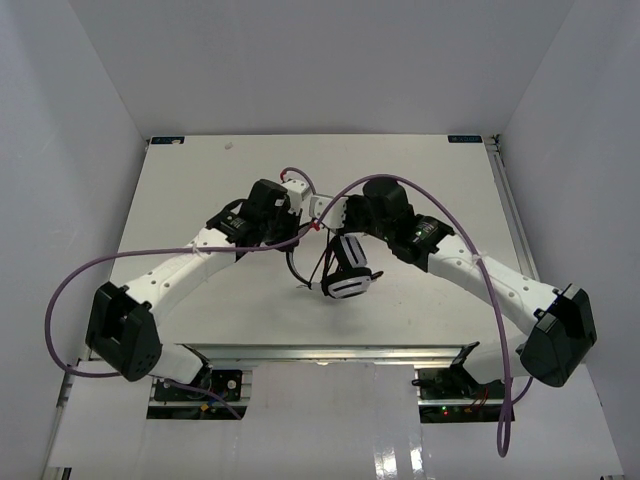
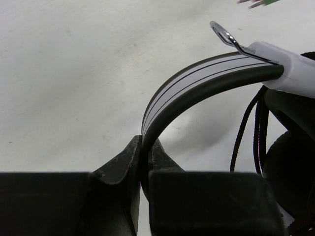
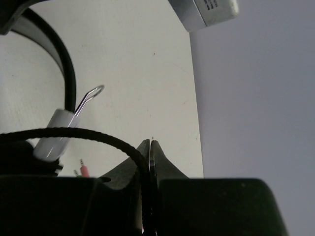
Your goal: Wrap the headphones
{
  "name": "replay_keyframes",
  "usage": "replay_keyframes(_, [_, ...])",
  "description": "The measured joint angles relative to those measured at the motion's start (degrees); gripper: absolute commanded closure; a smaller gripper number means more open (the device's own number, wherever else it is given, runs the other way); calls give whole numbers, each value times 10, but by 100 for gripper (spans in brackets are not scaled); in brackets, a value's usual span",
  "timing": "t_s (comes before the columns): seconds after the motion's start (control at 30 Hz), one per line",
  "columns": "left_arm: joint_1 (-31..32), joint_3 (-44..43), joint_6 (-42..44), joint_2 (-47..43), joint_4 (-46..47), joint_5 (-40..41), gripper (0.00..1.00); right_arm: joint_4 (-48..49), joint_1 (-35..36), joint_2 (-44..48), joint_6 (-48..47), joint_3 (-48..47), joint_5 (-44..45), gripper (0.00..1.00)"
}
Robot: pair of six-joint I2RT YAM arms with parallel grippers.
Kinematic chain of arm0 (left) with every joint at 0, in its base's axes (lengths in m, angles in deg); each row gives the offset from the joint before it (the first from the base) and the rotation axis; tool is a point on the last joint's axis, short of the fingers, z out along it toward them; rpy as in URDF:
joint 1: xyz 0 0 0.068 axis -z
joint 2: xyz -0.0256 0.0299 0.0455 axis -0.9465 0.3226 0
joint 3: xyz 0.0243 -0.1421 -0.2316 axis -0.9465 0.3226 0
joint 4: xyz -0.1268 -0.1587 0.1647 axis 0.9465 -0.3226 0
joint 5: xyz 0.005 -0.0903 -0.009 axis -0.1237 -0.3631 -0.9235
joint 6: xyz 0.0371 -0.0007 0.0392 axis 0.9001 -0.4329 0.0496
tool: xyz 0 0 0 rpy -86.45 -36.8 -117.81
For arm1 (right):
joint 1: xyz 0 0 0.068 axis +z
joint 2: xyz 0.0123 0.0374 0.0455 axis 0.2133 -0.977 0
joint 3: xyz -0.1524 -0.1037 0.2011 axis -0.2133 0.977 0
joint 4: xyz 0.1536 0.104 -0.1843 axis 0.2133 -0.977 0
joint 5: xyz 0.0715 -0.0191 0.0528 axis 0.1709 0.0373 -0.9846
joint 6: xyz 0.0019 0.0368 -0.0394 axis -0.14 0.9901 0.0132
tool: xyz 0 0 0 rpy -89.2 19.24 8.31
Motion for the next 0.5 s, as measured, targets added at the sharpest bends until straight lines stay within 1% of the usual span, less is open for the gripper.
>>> replay_keyframes(0.1, [1, 16, 3, -30, 3, -47, 100, 18, -7, -4, 14, 0, -25, 90])
replay_keyframes(0.17, [1, 26, 2, -40, 4, -60, 100, 24, -15, -5, 31, 1, -46, 88])
replay_keyframes(0.23, [1, 30, 1, -46, 4, -64, 100, 22, -37, -5, 56, 2, -83, 85])
replay_keyframes(0.33, [1, 30, -5, -53, 9, -65, 100, 18, -90, -7, 96, 12, -150, 85])
replay_keyframes(0.43, [1, 20, -15, -57, 12, -62, 100, 17, -146, -7, 144, 33, -254, 84])
replay_keyframes(0.5, [1, 7, -19, -57, 10, -62, 100, 16, -169, -7, 169, 48, -312, 83])
